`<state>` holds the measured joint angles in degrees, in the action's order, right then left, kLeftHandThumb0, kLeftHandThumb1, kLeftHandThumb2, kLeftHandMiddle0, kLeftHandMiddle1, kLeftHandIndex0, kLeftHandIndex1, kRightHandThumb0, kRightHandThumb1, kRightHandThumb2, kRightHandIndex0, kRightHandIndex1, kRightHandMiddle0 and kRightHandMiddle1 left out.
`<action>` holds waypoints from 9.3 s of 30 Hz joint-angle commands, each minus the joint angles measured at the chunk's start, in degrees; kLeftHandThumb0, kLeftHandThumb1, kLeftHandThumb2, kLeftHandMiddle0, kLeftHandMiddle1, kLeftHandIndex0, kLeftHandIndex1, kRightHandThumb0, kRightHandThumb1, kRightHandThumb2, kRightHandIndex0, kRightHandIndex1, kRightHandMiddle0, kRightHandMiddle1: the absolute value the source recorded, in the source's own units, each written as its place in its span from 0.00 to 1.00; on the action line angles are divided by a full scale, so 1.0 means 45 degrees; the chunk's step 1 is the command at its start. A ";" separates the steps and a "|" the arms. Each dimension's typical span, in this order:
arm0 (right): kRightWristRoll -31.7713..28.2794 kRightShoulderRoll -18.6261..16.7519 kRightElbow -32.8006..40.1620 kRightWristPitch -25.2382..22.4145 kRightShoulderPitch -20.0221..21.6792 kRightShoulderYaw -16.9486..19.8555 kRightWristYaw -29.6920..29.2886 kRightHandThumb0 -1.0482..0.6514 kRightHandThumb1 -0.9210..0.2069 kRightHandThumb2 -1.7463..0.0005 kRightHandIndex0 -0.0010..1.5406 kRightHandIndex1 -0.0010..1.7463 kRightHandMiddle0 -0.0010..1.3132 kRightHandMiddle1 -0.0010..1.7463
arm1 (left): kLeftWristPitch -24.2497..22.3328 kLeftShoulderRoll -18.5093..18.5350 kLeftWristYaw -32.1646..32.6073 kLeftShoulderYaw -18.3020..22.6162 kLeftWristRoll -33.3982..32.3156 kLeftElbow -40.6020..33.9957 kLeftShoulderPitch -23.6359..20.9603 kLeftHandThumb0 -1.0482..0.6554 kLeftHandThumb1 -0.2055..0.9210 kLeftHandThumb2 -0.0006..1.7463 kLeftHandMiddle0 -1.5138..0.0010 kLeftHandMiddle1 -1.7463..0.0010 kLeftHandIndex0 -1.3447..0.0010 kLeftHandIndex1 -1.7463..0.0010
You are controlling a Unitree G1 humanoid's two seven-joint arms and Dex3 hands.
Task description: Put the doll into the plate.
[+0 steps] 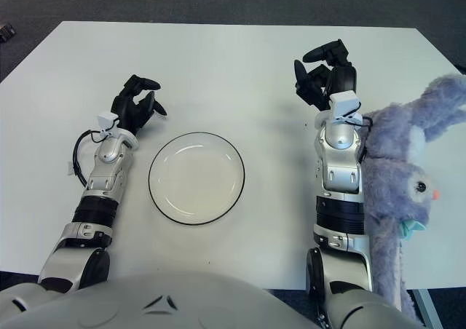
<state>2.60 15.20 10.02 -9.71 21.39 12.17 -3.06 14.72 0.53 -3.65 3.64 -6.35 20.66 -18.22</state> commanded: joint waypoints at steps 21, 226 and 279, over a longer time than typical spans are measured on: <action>-0.1673 0.2392 -0.0453 -0.1606 0.4116 0.1227 0.1729 0.41 0.00 0.77 0.44 0.92 0.25 0.93 | 0.0219 -0.0333 -0.0107 -0.0106 -0.0019 0.0684 0.0467 0.41 1.00 0.20 0.44 0.12 0.72 0.10; 0.2964 0.5158 -0.4666 -0.4298 -0.1125 0.4069 -0.2289 0.40 0.00 0.85 0.53 0.76 0.36 0.83 | 0.1388 0.0305 -0.1359 0.0841 -0.0023 0.4479 -0.4420 0.41 1.00 0.23 0.44 0.03 0.76 0.07; 0.1643 0.3217 -0.9351 -0.1340 0.2672 0.1486 -0.3423 0.40 0.00 0.87 0.54 0.75 0.38 0.82 | 0.1727 0.0280 -0.0680 0.0855 0.0045 0.4270 -0.4014 0.41 1.00 0.22 0.46 0.05 0.75 0.08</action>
<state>11.18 31.40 -29.66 -17.17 31.48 19.62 -18.01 21.56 1.48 -6.30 7.20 -5.74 39.79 -36.86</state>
